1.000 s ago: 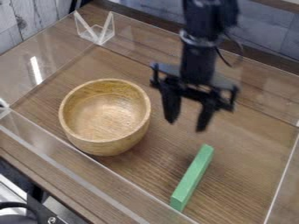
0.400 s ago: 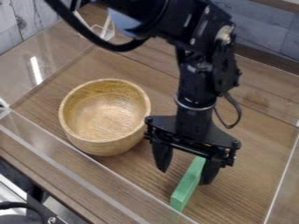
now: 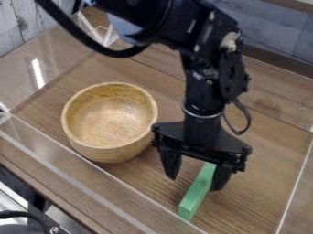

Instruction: Put green object into wooden bowl

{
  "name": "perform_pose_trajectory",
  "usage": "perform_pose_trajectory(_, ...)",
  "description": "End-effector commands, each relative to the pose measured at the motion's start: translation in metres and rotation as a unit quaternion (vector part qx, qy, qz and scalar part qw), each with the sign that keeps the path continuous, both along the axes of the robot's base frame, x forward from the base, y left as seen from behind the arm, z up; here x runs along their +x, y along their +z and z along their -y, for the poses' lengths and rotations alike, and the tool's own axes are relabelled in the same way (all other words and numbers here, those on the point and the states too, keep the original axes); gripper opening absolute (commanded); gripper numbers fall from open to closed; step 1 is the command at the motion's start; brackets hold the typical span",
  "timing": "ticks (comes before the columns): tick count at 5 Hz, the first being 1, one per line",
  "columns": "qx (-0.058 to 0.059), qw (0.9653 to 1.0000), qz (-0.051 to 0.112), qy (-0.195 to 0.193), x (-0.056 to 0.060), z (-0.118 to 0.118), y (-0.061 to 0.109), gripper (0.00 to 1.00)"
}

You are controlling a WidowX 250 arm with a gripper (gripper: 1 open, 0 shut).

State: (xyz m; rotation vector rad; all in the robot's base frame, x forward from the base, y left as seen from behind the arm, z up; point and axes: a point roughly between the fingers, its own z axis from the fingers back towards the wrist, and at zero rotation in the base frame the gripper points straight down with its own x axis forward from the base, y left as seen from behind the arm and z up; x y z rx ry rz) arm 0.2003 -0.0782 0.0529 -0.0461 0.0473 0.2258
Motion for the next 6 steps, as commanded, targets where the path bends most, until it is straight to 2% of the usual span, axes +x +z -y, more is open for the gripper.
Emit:
perform_pose_trajectory(1, 0.001, 0.9997, 0.016, 0.02, 0.008, 0.002, -0.004, 1.0)
perform_pose_trajectory(3, 0.009, 0.9997, 0.024, 0.005, 0.012, -0.004, -0.009, 1.0)
perform_pose_trajectory(4, 0.012, 0.9995, 0.026, 0.014, 0.012, 0.005, -0.022, 1.0)
perform_pose_trajectory(5, 0.016, 0.9991, 0.039, 0.01, 0.013, 0.015, -0.027, 1.0)
perform_pose_trajectory(6, 0.02, 0.9988, 0.044, 0.001, 0.014, 0.019, -0.017, 1.0)
